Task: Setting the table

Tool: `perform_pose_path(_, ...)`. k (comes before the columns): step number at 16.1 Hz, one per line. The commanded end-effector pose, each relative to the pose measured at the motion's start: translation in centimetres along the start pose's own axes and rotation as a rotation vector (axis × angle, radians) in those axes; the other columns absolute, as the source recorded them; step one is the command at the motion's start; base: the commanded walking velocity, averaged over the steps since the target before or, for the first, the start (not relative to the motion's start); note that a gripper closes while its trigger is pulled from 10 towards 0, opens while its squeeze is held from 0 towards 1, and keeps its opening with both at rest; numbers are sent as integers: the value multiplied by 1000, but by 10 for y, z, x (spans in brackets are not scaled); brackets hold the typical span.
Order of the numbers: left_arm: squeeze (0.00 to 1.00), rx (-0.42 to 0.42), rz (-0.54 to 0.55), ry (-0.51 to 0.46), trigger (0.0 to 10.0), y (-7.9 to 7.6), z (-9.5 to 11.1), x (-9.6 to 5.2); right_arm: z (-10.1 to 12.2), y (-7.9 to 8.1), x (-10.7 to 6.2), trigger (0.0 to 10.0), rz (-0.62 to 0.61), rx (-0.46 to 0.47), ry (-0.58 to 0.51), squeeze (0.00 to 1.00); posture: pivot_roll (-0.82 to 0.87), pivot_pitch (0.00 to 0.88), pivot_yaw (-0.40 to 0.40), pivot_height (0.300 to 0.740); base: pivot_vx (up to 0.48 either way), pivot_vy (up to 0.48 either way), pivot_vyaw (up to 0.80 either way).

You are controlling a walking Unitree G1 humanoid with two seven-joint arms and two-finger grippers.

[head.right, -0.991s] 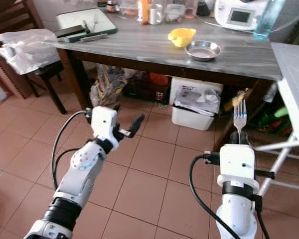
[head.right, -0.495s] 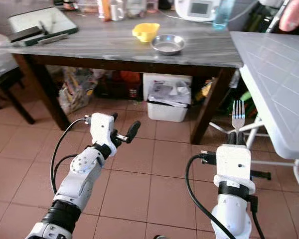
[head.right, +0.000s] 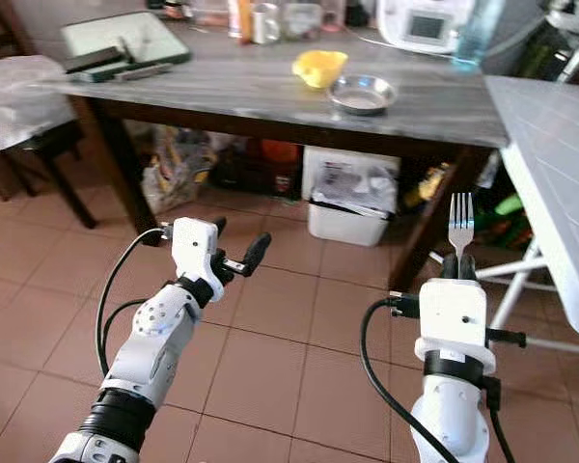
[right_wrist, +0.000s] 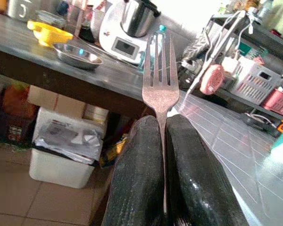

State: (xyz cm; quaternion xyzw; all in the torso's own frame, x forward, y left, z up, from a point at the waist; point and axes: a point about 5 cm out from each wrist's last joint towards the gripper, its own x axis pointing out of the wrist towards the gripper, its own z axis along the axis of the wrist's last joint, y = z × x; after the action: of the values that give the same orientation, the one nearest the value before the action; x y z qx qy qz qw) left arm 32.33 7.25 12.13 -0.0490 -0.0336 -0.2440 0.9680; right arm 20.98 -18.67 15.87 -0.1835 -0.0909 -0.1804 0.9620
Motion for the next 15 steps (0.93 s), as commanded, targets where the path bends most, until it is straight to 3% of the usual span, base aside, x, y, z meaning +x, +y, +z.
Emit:
perform_pose_path(1,0,-6,-25,-15,10000,-5,4,2,-2,-4,-1,10000,-12,-16,6,0,-80,101,4,740,0,0,0)
perform_pose_path(15,0,-21,-90,-21,10000,-18,3,4,-3,-9,-2,10000,-30,-38,8,0,-91,95,8,740,358,0,0)
